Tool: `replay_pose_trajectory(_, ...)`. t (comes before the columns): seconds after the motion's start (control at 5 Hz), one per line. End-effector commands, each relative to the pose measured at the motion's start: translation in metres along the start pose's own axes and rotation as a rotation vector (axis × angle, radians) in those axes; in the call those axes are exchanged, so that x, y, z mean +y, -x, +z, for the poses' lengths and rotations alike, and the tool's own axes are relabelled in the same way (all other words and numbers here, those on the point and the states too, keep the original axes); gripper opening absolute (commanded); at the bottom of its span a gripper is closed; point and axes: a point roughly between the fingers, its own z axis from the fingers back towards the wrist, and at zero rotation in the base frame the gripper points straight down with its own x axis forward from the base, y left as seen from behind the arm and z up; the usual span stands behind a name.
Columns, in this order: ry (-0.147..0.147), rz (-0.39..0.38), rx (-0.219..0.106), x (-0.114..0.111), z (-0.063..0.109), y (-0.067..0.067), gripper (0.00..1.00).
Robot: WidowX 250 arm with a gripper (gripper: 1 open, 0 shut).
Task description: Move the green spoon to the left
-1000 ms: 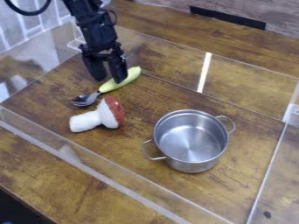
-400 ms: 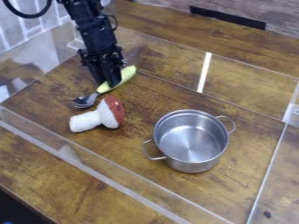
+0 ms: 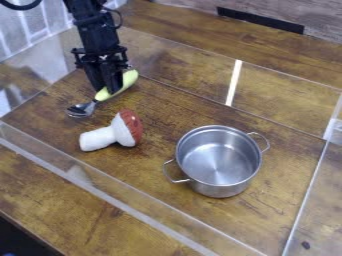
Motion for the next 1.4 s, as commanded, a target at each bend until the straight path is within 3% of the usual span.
replay_pose_trajectory(0.0,-0.058,0.034,-0.136,-0.005,0.046,-0.01,1.0)
replay_pose_trajectory(0.2,-0.076,0.041,-0.143,-0.013,0.055,-0.017,1.0)
replay_pose_trajectory(0.4,-0.098,0.035,-0.171,-0.023,0.072,-0.028,1.0)
replay_pose_trajectory(0.6,-0.103,-0.036,-0.144,-0.036,0.071,-0.031,1.0)
replay_pose_trajectory(1.0,-0.129,-0.05,-0.133,-0.06,0.072,-0.029,1.0)
replay_pose_trajectory(1.2,-0.14,-0.136,-0.116,-0.071,0.068,-0.029,1.0)
